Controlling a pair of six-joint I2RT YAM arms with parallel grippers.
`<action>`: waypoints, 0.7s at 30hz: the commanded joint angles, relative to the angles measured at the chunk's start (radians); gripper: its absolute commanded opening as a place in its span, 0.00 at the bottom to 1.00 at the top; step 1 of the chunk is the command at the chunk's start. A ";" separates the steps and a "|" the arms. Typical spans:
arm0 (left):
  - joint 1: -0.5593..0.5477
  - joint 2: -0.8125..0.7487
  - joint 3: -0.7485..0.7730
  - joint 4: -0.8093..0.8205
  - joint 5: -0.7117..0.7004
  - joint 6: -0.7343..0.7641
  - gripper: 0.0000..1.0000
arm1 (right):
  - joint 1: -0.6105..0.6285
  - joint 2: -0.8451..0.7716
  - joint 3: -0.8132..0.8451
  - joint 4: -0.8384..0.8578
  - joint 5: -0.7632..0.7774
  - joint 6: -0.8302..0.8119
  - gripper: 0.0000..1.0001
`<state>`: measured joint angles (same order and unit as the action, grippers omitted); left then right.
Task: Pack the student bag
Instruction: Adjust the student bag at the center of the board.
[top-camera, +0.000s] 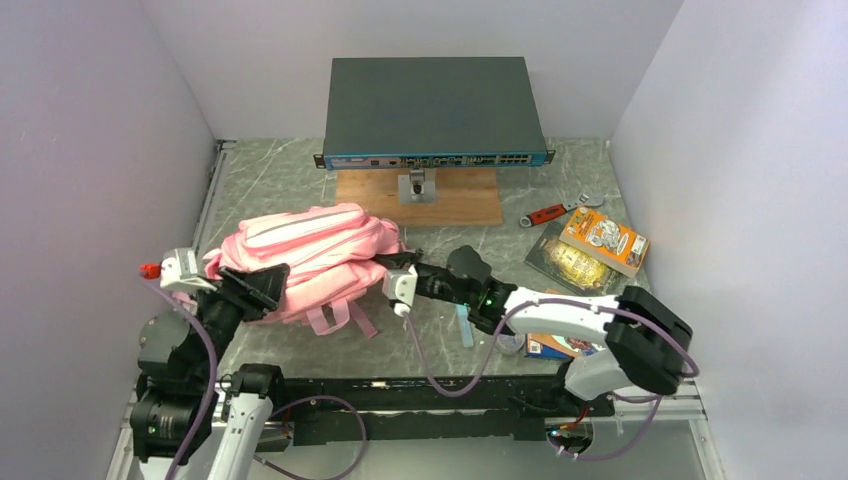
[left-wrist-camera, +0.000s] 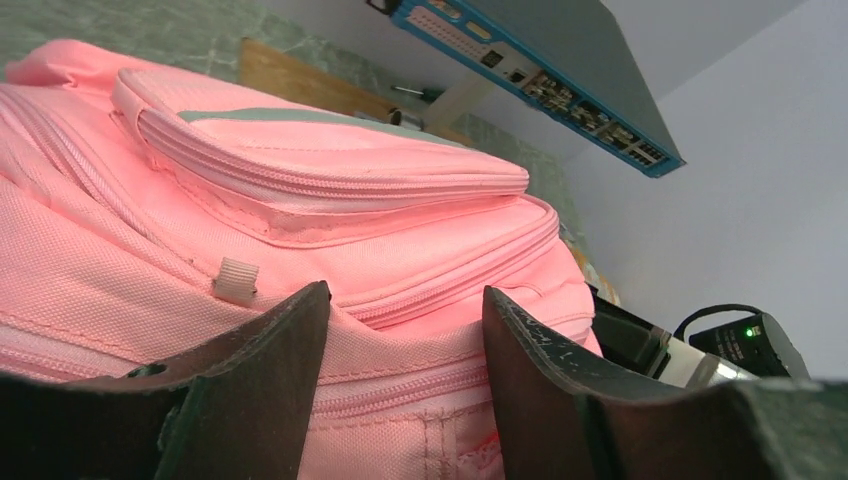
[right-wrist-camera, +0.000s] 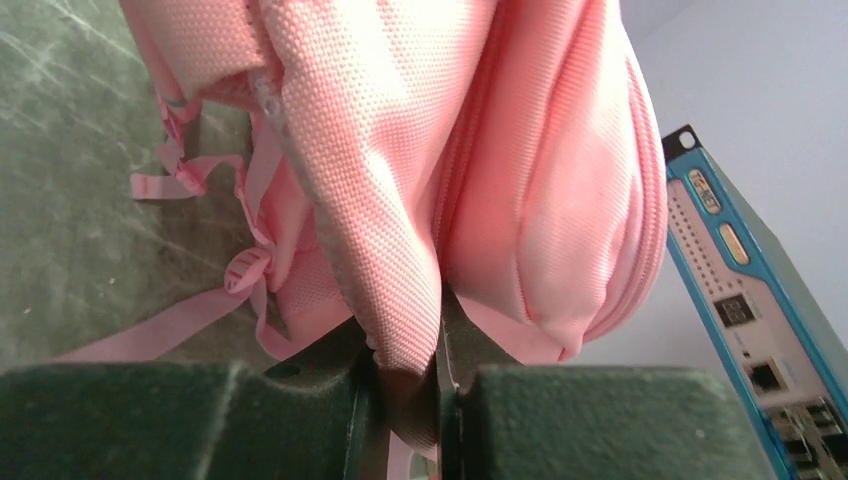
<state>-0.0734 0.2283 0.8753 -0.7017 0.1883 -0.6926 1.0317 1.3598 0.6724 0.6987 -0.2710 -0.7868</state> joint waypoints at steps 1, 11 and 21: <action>-0.005 -0.027 0.073 -0.297 -0.110 0.007 0.61 | -0.025 0.163 0.154 0.012 -0.089 0.023 0.13; -0.005 -0.077 -0.088 -0.252 0.007 -0.071 0.69 | -0.091 0.293 0.299 -0.049 -0.057 -0.024 0.21; -0.005 0.000 -0.306 0.109 0.261 -0.152 0.91 | -0.118 -0.017 -0.087 -0.190 0.135 0.244 1.00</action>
<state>-0.0799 0.1909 0.5404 -0.7765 0.3614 -0.8314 0.8963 1.4734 0.6388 0.5335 -0.2119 -0.7403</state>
